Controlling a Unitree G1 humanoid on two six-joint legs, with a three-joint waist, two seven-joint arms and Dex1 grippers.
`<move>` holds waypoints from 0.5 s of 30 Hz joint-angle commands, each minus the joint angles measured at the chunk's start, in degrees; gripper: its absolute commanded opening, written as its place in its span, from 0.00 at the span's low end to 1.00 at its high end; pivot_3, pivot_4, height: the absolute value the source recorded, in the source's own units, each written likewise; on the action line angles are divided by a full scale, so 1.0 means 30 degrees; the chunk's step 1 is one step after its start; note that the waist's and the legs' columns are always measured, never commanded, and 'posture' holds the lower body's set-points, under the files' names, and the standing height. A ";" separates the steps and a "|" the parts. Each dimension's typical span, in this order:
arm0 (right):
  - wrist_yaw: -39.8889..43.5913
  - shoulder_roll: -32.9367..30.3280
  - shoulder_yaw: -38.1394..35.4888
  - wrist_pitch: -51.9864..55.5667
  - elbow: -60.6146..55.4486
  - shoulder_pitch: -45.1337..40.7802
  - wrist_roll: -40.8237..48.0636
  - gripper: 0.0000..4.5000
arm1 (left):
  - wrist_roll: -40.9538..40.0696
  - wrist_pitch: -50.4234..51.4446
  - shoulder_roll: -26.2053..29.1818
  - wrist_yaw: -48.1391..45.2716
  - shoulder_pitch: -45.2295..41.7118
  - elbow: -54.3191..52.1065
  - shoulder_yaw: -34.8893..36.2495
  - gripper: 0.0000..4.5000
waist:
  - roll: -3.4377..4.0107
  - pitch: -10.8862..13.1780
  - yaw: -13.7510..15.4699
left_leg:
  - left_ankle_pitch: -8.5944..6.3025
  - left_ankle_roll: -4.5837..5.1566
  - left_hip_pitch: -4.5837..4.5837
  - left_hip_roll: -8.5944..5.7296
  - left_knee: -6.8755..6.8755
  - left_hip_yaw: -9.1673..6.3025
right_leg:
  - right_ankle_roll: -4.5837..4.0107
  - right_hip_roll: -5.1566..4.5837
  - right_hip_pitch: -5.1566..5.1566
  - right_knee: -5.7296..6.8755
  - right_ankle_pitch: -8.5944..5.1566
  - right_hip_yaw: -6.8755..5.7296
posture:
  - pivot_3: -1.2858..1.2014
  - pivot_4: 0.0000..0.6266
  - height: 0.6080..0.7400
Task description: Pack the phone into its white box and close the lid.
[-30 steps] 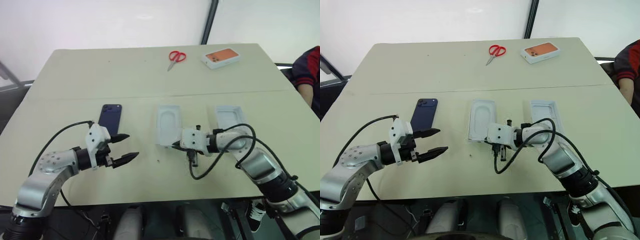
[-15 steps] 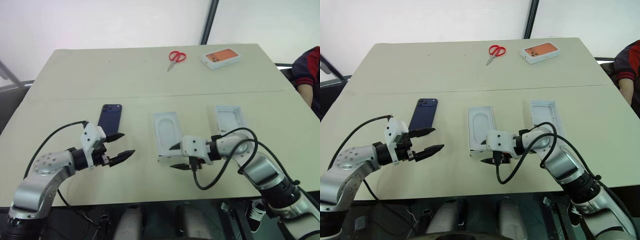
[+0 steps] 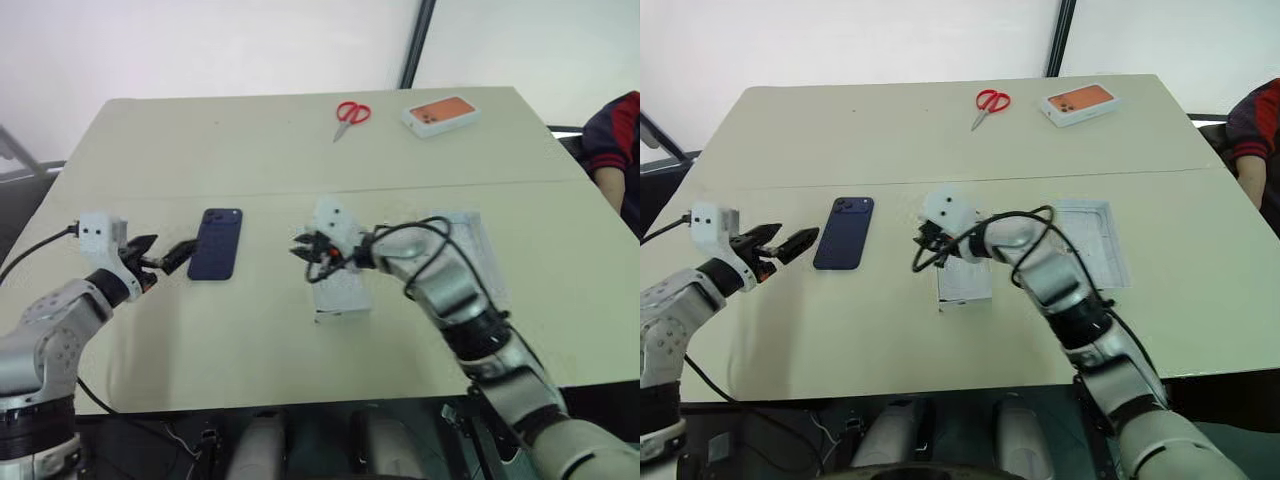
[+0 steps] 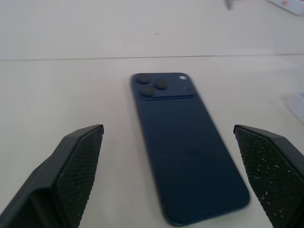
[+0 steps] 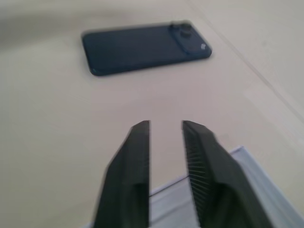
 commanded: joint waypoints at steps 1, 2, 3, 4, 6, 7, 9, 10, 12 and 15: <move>-0.1294 0.1535 0.0581 -0.1410 0.2136 -0.1359 -0.1158 0.01 | 0.0511 0.2187 0.0613 0.1443 -0.1504 0.1315 -0.0118 1.00 | -0.0002 0.0000 -0.0038 | 0.0001 -0.0002 0.0001 -0.0004 0.0002 0.0003 | 0.0001 0.0000 0.0001 0.0003 0.0001 0.0003 | 0.52 0.24 1.00; -0.1578 0.1924 0.0798 -0.1777 0.2783 -0.1597 -0.1520 0.01 | 0.0540 0.2621 0.0610 0.1599 -0.1825 0.1680 -0.0238 1.00 | -0.0002 -0.0001 -0.0053 | 0.0006 -0.0009 -0.0002 -0.0008 0.0002 0.0003 | 0.0001 0.0001 -0.0006 0.0010 0.0001 0.0002 | 0.52 0.24 1.00; -0.1839 0.2394 0.0900 -0.2060 0.3548 -0.1863 -0.1740 0.01 | 0.0584 0.2834 0.0555 0.1649 -0.2179 0.2067 -0.0340 1.00 | -0.0003 -0.0001 -0.0073 | 0.0007 -0.0012 0.0002 -0.0013 0.0003 0.0003 | 0.0001 -0.0002 -0.0006 0.0020 0.0001 0.0004 | 0.52 0.24 1.00; -0.2306 0.2915 0.1122 -0.2403 0.4530 -0.2194 -0.2144 0.01 | 0.0581 0.3296 0.0540 0.1631 -0.2656 0.2550 -0.0549 1.00 | -0.0005 -0.0003 -0.0093 | 0.0012 -0.0020 0.0000 -0.0011 -0.0001 0.0003 | 0.0001 0.0000 -0.0014 0.0020 0.0001 0.0003 | 0.52 0.24 1.00; -0.2800 0.3715 0.1441 -0.3075 0.6029 -0.2622 -0.2750 0.01 | 0.0547 0.4155 0.0564 0.1502 -0.3415 0.3330 -0.0907 1.00 | -0.0011 -0.0006 -0.0130 | 0.0034 -0.0060 -0.0001 -0.0016 -0.0013 0.0001 | 0.0001 0.0010 -0.0024 0.0025 0.0001 0.0003 | 0.52 0.24 1.00; -0.2898 0.4008 0.1573 -0.3428 0.6583 -0.2751 -0.3004 0.01 | 0.0539 0.4541 0.0574 0.1434 -0.3705 0.3631 -0.1035 1.00 | -0.0012 -0.0006 -0.0153 | 0.0057 -0.0100 0.0000 -0.0015 -0.0012 0.0002 | 0.0001 0.0012 -0.0023 0.0027 0.0001 0.0003 | 0.52 0.24 1.00; -0.3212 0.4802 0.1737 -0.3954 0.7713 -0.3061 -0.3361 0.01 | 0.0557 0.5984 0.0808 0.1092 -0.4349 0.4511 -0.1760 1.00 | -0.0012 -0.0007 -0.0180 | 0.0062 -0.0110 -0.0003 -0.0010 -0.0016 0.0004 | 0.0001 0.0010 -0.0029 0.0027 0.0001 0.0006 | 0.52 0.24 1.00; -0.3301 0.5070 0.1697 -0.4120 0.8084 -0.3160 -0.3476 0.01 | 0.0574 0.6444 0.0888 0.0930 -0.4548 0.4786 -0.1990 1.00 | -0.0012 -0.0007 -0.0178 | 0.0065 -0.0113 -0.0002 -0.0012 -0.0018 0.0004 | 0.0001 0.0011 -0.0030 0.0029 0.0001 0.0006 | 0.52 0.24 1.00; -0.3414 0.5535 0.1740 -0.4547 0.8773 -0.3364 -0.3785 0.01 | 0.0349 0.7568 0.0999 0.0380 -0.4895 0.5092 -0.2495 1.00 | -0.0010 -0.0007 -0.0216 | 0.0068 -0.0121 0.0001 -0.0012 -0.0020 0.0002 | 0.0001 0.0010 -0.0028 0.0034 0.0001 0.0008 | 0.52 0.24 1.00; -0.3448 0.5990 0.1803 -0.5059 0.9527 -0.3583 -0.4219 0.01 | -0.0238 0.9106 0.1084 -0.0653 -0.5184 0.5013 -0.3104 1.00 | -0.0004 -0.0012 -0.0219 | 0.0070 -0.0122 0.0003 -0.0014 -0.0019 0.0000 | 0.0001 0.0001 -0.0025 0.0035 0.0001 0.0008 | 0.52 0.24 1.00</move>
